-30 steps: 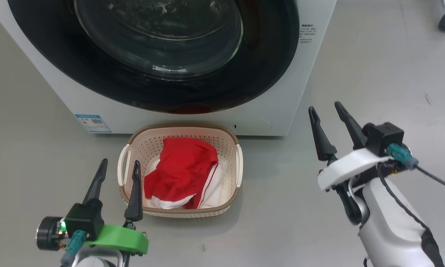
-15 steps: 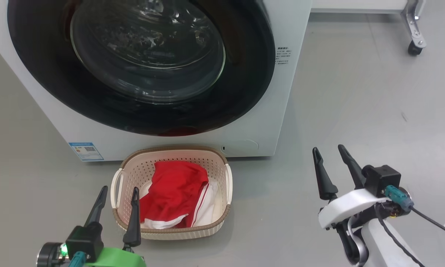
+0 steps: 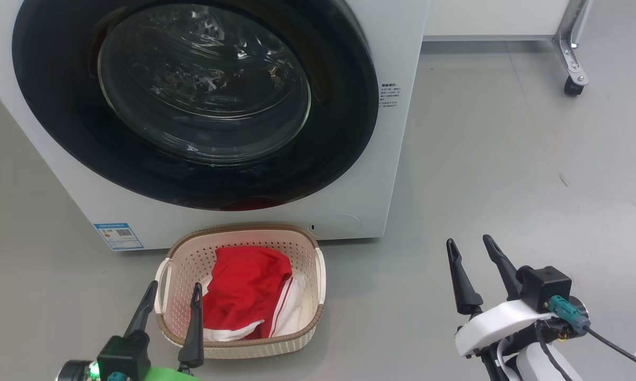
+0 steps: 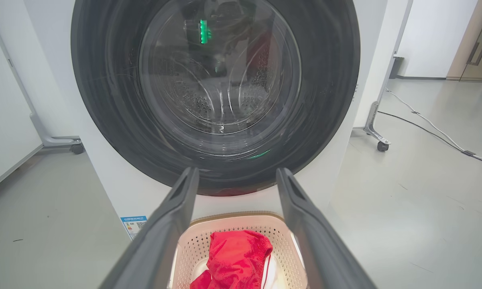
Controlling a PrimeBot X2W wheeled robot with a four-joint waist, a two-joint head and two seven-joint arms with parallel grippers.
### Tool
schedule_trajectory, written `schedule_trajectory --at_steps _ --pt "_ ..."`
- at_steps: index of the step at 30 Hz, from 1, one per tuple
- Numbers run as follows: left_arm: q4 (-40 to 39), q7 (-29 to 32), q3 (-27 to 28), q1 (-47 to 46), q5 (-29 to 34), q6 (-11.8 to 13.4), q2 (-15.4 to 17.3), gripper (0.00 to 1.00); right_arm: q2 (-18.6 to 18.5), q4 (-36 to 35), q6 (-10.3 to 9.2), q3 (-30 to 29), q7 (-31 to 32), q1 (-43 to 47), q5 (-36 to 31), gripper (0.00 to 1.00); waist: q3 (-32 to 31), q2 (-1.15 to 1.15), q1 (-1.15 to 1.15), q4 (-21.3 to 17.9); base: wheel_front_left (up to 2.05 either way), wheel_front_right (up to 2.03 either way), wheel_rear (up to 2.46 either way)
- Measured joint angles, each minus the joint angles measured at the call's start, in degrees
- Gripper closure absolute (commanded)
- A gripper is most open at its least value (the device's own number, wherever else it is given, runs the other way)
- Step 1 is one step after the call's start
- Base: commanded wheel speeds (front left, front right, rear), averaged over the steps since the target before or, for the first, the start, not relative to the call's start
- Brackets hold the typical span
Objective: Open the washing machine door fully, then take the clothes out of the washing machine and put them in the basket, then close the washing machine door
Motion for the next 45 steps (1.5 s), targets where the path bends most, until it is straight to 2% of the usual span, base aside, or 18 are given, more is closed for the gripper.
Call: schedule_trajectory --at_steps 6,13,45 --pt "-0.4 0.1 0.2 0.8 0.0 0.0 0.1 0.0 0.1 -0.9 -0.03 0.0 0.0 1.5 -0.1 0.0 -0.6 0.0 0.0 -0.4 0.0 0.0 0.0" --pt "-1.0 0.7 0.1 1.4 0.0 0.0 0.2 0.0 0.2 -2.0 -0.96 -0.1 0.0 2.8 -0.3 0.0 -1.0 0.0 0.0 -0.7 0.0 0.0 0.0" --pt "-2.7 2.6 0.2 2.5 0.0 0.3 0.2 0.0 0.2 -4.0 -1.41 -0.3 0.0 5.0 -0.4 0.0 -1.7 0.0 0.0 -0.6 0.0 0.0 0.0"
